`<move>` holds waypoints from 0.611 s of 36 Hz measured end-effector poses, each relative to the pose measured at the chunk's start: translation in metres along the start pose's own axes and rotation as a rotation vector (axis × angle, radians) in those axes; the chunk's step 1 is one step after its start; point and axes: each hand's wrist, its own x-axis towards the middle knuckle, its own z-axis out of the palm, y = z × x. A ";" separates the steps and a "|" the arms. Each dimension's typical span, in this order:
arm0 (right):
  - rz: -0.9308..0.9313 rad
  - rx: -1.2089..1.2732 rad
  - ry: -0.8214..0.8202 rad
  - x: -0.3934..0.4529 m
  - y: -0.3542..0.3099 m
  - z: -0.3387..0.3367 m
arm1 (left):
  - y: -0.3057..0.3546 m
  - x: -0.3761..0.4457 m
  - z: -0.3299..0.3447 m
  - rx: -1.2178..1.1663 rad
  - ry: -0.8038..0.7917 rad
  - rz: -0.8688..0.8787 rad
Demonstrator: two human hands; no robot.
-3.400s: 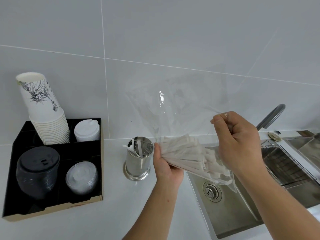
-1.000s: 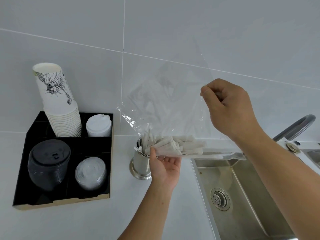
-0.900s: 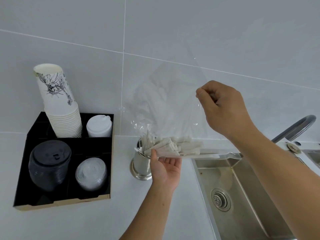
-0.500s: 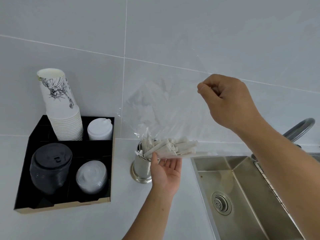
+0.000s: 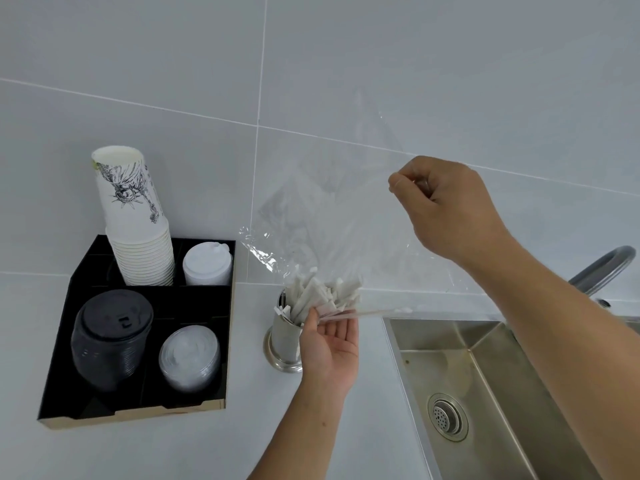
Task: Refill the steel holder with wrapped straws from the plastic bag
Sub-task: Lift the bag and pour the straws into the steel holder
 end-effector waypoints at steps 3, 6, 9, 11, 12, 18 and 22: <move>-0.025 -0.004 0.003 0.003 -0.001 0.007 | 0.000 0.000 -0.002 -0.009 0.003 -0.003; -0.044 -0.034 -0.003 0.004 0.000 0.018 | 0.000 0.001 -0.006 -0.011 0.020 0.000; -0.037 -0.068 -0.022 0.006 0.003 0.029 | 0.002 0.002 -0.009 0.004 0.036 0.013; -0.027 -0.080 -0.031 0.008 0.004 0.033 | 0.002 0.003 -0.009 0.005 0.035 0.014; -0.028 -0.085 -0.030 0.009 0.005 0.034 | 0.002 0.003 -0.009 0.003 0.031 0.011; -0.072 -0.089 0.006 0.020 -0.001 0.024 | 0.002 0.001 -0.005 0.011 0.001 -0.012; -0.091 -0.098 0.004 0.025 -0.003 0.021 | 0.000 0.001 -0.006 0.021 0.008 -0.047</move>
